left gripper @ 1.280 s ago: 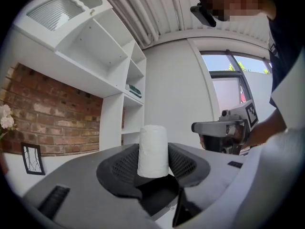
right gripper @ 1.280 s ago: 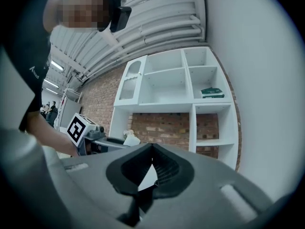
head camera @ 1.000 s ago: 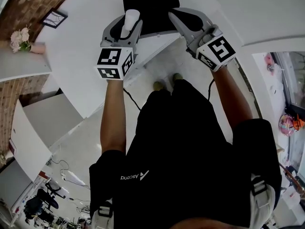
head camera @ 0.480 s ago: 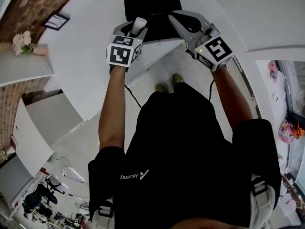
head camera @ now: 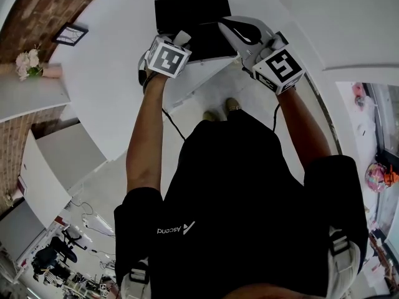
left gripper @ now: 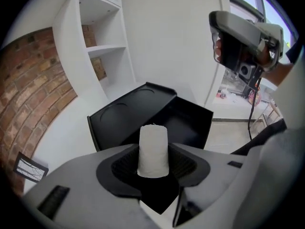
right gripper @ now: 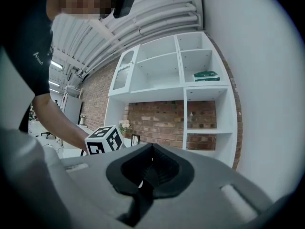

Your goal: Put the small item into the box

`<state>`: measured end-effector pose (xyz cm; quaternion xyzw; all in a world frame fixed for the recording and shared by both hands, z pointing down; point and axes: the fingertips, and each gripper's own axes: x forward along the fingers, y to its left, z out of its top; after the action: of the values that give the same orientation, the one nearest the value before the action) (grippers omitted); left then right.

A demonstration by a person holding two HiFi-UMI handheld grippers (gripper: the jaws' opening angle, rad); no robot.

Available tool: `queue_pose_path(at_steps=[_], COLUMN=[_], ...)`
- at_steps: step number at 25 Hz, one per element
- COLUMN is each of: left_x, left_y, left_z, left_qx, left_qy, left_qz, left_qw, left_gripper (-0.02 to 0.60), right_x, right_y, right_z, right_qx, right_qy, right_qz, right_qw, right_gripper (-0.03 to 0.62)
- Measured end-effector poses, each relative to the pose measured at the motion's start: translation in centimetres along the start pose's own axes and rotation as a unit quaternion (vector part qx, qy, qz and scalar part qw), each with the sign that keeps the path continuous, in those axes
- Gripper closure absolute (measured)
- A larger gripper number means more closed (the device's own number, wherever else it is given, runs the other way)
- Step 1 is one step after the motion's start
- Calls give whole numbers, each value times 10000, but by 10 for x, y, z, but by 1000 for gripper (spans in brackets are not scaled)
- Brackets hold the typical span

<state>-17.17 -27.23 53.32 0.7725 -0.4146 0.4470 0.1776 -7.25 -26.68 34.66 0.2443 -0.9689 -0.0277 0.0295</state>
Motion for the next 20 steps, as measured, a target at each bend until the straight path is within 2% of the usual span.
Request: queue_pose_path(at_steps=[3, 7, 12, 20], left_x=[12, 26, 44, 61], left_y=[-2, 2, 5, 7], left_z=[-5, -9, -21, -32], left_qx=[152, 273, 730, 921], left_qy=[392, 700, 1216, 1582], left_qz=[-40, 18, 144, 167], left_qw=[9991, 9972, 9898, 9830], left_gripper=[402, 402, 400, 399], right_x=[-3, -3, -3, -4], right_y=[-9, -16, -28, -40], right_z=[-2, -6, -12, -17], right_qx=[18, 25, 57, 108], right_qy=[-19, -18, -6, -21], right_qz=[26, 90, 123, 144], right_qw=[10000, 10000, 9999, 9998], right_gripper=[592, 592, 592, 592])
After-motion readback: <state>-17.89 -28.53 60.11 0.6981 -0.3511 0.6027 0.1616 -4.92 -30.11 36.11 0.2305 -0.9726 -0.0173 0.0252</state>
